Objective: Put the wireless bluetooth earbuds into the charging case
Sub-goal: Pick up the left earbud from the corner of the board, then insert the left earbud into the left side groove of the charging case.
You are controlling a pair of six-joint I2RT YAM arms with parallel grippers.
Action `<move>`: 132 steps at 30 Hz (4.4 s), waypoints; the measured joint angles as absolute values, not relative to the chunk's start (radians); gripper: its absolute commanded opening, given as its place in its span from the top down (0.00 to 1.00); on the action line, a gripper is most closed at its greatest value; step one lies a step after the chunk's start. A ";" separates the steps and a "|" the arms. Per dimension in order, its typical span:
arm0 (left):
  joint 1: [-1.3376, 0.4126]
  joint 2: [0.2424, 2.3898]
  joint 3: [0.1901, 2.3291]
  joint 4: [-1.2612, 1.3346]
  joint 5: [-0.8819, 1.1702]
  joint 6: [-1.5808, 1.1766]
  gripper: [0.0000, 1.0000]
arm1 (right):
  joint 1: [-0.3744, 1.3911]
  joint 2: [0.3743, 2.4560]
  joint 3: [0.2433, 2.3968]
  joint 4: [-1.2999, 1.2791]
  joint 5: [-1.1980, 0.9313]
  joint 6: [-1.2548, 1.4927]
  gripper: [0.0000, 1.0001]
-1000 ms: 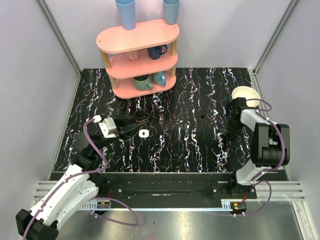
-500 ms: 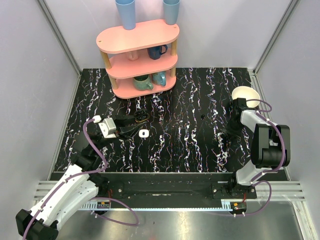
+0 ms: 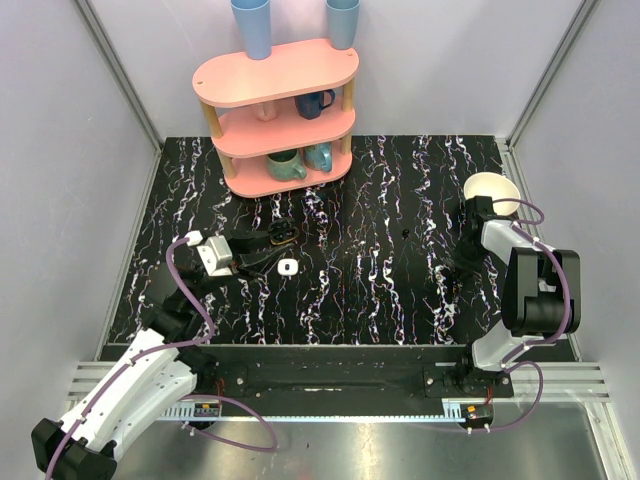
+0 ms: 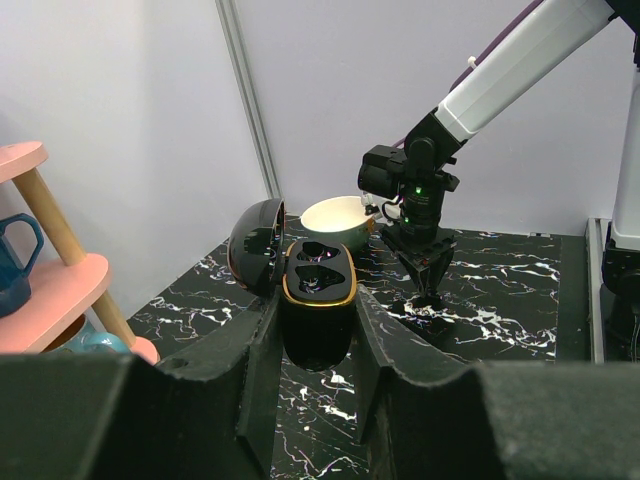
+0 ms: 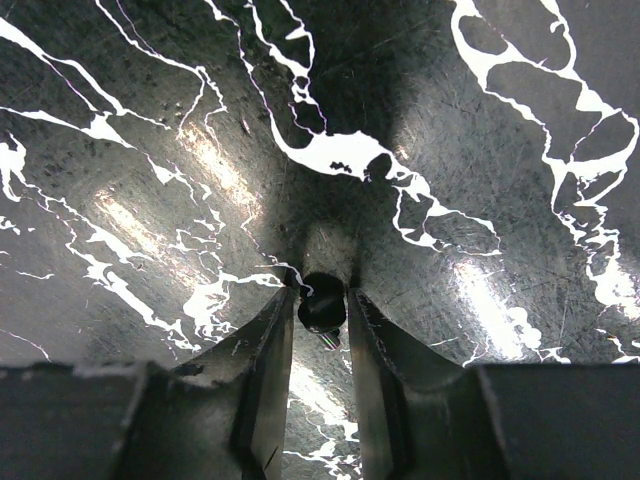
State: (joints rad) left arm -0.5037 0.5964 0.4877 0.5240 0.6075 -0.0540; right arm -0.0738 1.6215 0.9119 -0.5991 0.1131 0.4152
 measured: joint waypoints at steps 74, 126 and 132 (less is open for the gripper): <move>-0.511 0.759 0.486 0.784 0.559 -0.207 1.00 | 0.725 1.132 1.275 -0.065 0.036 0.517 0.90; -0.565 0.880 0.431 1.090 0.363 -0.206 1.00 | 0.995 1.295 1.262 0.187 -0.014 0.468 0.89; -0.565 0.880 0.431 1.094 0.351 -0.212 1.00 | 0.999 1.300 1.262 0.208 -0.017 0.467 0.89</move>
State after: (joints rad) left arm -0.5648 0.8799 0.4313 1.0943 0.3511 -0.2115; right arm 0.9989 1.3003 1.2621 0.2077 -0.0174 0.4671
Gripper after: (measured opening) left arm 0.332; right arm 0.252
